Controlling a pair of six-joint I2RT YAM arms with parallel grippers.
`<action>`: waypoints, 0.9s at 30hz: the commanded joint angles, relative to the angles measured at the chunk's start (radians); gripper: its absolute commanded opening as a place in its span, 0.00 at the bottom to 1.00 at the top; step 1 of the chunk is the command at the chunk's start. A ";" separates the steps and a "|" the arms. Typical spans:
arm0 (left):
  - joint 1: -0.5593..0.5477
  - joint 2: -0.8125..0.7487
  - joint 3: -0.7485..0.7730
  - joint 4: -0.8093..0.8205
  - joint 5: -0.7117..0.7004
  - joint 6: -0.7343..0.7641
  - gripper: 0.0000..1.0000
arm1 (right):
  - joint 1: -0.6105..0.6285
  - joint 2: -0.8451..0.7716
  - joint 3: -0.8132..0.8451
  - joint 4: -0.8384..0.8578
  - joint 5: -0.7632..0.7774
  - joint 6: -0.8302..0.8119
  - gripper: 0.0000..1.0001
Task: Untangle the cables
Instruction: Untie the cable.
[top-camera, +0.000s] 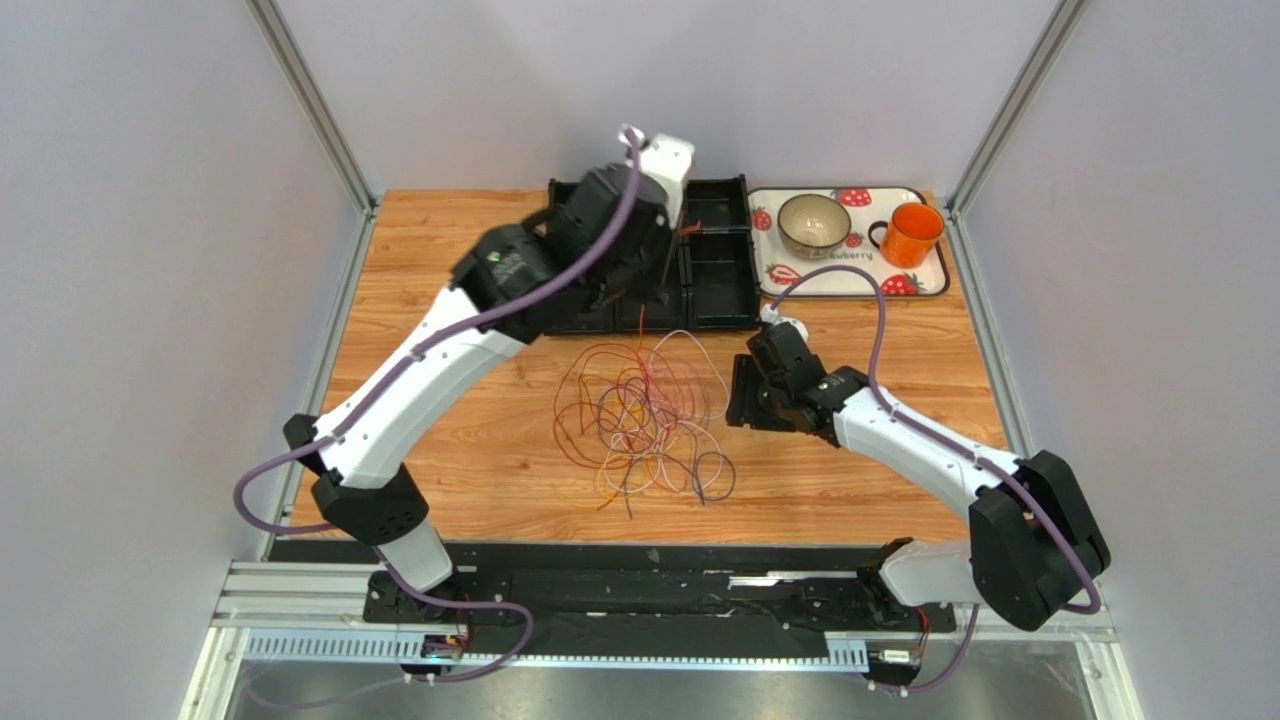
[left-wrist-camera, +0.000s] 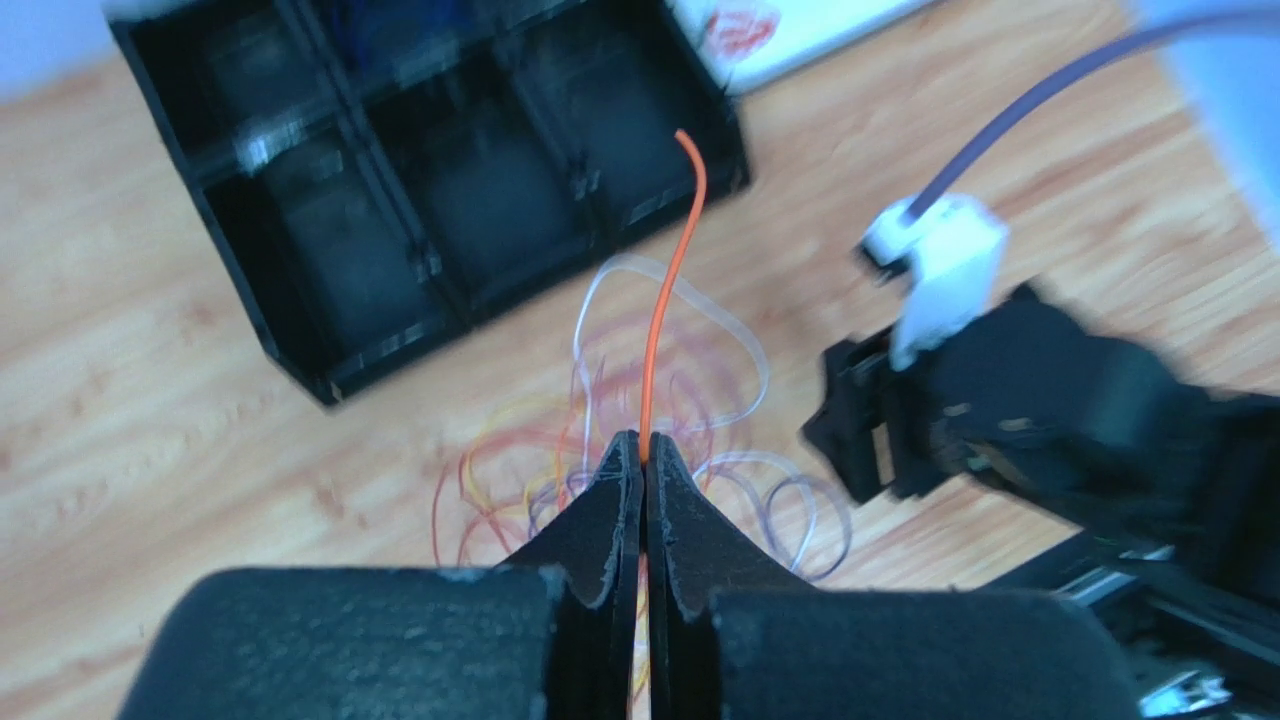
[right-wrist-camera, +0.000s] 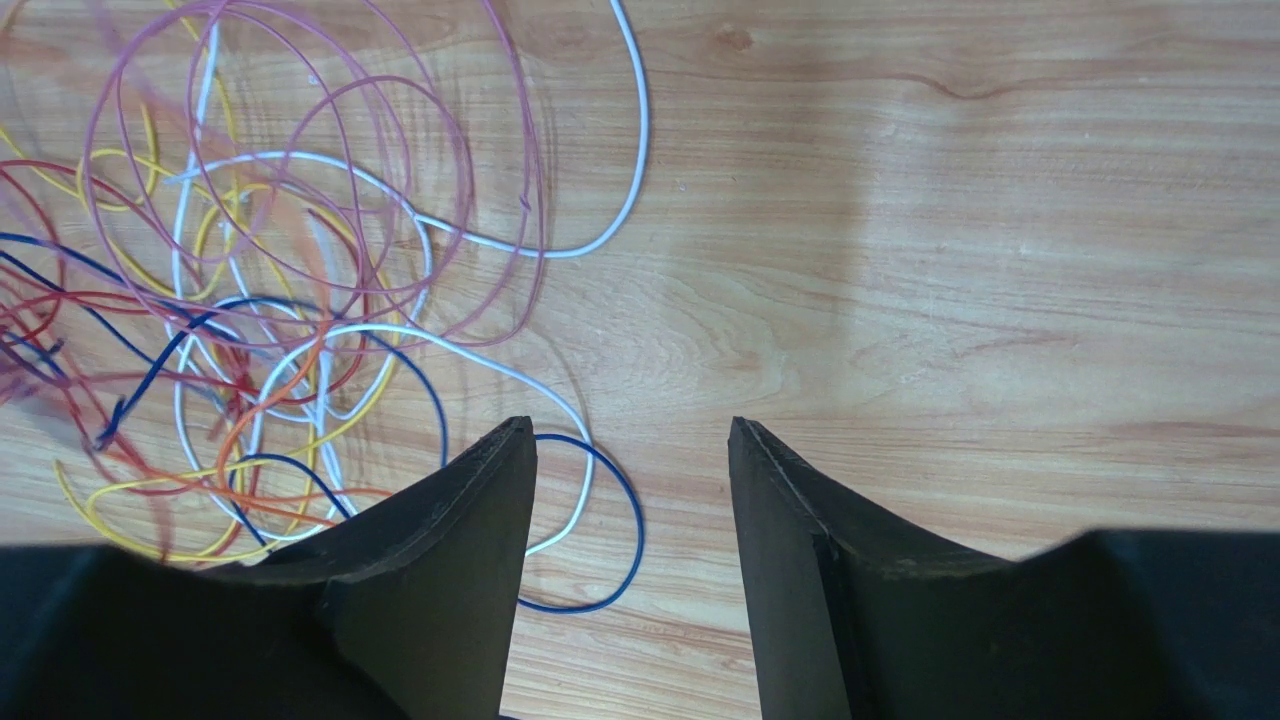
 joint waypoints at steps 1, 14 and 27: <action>-0.002 0.022 0.347 -0.075 0.057 0.124 0.00 | 0.005 -0.026 0.068 -0.003 0.021 -0.032 0.54; 0.001 -0.349 0.006 0.683 0.175 0.346 0.00 | 0.005 -0.091 0.120 -0.026 0.028 -0.063 0.54; 0.182 -0.193 -0.442 0.414 0.266 -0.097 0.00 | 0.005 -0.171 0.060 0.075 -0.162 -0.136 0.55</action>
